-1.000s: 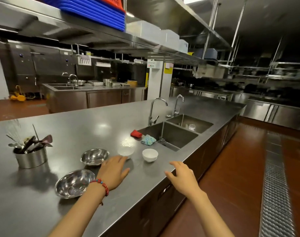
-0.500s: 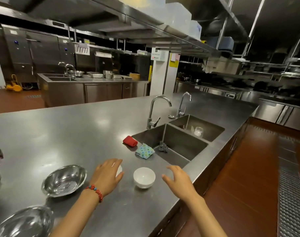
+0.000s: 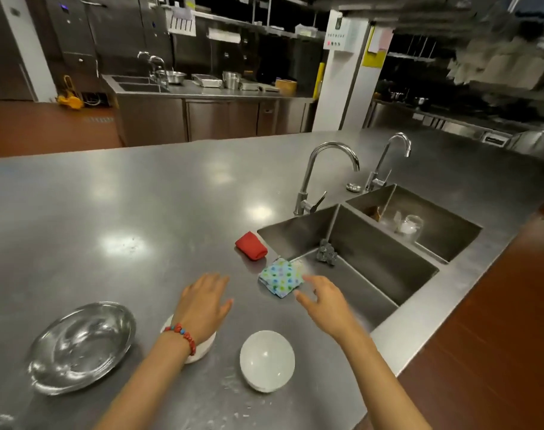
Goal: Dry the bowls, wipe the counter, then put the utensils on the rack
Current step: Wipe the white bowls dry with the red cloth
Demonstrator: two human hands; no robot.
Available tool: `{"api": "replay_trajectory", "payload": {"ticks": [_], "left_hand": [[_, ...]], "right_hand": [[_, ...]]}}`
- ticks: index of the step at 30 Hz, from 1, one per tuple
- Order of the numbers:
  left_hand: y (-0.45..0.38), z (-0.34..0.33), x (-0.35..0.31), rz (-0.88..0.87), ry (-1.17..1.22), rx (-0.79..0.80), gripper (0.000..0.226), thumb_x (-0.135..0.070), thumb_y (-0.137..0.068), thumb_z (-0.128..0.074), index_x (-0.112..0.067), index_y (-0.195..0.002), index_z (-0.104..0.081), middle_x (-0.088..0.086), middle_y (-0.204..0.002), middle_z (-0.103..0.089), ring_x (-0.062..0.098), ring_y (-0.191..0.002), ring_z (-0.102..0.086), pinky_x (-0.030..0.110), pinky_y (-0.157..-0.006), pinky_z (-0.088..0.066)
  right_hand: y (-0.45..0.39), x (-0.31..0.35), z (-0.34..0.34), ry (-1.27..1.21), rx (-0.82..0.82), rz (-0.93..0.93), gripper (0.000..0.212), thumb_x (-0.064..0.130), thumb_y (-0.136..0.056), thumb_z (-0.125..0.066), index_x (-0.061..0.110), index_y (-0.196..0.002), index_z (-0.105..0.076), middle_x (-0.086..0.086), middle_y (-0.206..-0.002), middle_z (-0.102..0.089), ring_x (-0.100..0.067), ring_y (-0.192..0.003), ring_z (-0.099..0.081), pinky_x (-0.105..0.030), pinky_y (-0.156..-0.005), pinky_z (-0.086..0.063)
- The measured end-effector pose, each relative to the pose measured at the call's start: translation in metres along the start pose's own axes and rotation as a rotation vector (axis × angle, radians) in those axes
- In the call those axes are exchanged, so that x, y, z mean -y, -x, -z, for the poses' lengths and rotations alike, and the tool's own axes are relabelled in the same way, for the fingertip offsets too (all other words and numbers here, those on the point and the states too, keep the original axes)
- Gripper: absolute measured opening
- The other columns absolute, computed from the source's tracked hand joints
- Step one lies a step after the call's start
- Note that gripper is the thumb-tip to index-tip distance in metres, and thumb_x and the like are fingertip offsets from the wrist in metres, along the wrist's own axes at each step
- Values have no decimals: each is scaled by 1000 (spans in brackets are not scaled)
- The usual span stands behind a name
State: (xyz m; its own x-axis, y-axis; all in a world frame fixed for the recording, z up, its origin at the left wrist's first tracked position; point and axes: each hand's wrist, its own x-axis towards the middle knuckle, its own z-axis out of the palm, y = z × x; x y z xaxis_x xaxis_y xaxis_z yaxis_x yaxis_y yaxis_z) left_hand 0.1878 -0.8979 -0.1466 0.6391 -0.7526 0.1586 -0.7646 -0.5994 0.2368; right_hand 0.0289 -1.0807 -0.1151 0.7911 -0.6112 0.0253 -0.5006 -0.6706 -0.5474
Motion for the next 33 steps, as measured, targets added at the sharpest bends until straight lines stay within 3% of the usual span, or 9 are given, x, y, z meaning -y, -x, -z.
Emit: {"api": "replay_trajectory", "payload": {"ticks": [4,8,13,17,20,22,26,30,33], "left_hand": [[-31,-20,-6,99,-22,15,51,-40,-94,-38,-22,-141,-28,0,-148,-33,17,-135,-28,33,-108,-23],[-68,-45,-16,223,-18,4,53,-39,-94,-39,-22,-142,-25,0,-149,-31,15,-136,-26,30,-109,-21],[-105,-78,-29,359,-20,54,55,-39,-94,-40,-21,-143,-23,0,-150,-27,17,-139,-22,34,-111,-19],[-125,-95,-31,455,20,18,53,-29,-89,-56,-11,-136,-40,12,-144,-40,30,-135,-33,42,-107,-28],[-136,-109,-29,472,1,-2,51,-18,-76,-73,-2,-121,-57,22,-125,-58,42,-116,-53,54,-93,-43],[-142,-117,-26,482,7,-2,51,-22,-80,-69,-4,-126,-53,20,-131,-53,39,-121,-49,52,-98,-39],[-148,-136,-10,503,-19,68,56,-42,-95,-36,-21,-144,-21,1,-153,-20,18,-141,-16,32,-112,-16],[-146,-142,0,529,-20,123,56,-44,-95,-31,-23,-145,-16,-1,-155,-15,16,-142,-11,30,-113,-14],[-142,-144,1,528,16,75,55,-39,-94,-40,-17,-142,-26,5,-152,-25,21,-141,-19,34,-113,-18]], "right_hand": [[-59,-23,-9,-32,59,53,43,30,-89,-57,15,-128,-50,-7,-133,-53,-22,-122,-47,-30,-100,-35],[-128,-51,-22,-95,182,135,38,28,-89,-57,18,-126,-53,-4,-130,-55,-21,-121,-47,-19,-91,-29],[-208,-77,-44,-137,315,159,43,30,-89,-58,11,-126,-51,-9,-131,-52,-21,-121,-46,-25,-99,-32],[-260,-80,-71,-180,373,189,42,29,-90,-57,10,-127,-51,-12,-129,-54,-24,-120,-48,-22,-91,-33],[-293,-75,-96,-204,397,202,46,30,-90,-57,10,-131,-48,-14,-130,-53,-26,-121,-48,-29,-97,-36],[-313,-72,-113,-201,418,200,47,30,-90,-56,13,-133,-46,-15,-132,-52,-27,-121,-49,-33,-99,-37],[-345,-68,-142,-178,437,200,51,29,-91,-54,15,-137,-41,-20,-131,-50,-32,-120,-49,-38,-100,-39],[-361,-66,-165,-166,441,169,55,33,-87,-59,22,-138,-39,-22,-127,-46,-37,-114,-50,-40,-100,-41],[-363,-62,-177,-160,447,180,53,31,-85,-62,23,-134,-43,-22,-124,-48,-37,-110,-52,-36,-96,-42]]}}
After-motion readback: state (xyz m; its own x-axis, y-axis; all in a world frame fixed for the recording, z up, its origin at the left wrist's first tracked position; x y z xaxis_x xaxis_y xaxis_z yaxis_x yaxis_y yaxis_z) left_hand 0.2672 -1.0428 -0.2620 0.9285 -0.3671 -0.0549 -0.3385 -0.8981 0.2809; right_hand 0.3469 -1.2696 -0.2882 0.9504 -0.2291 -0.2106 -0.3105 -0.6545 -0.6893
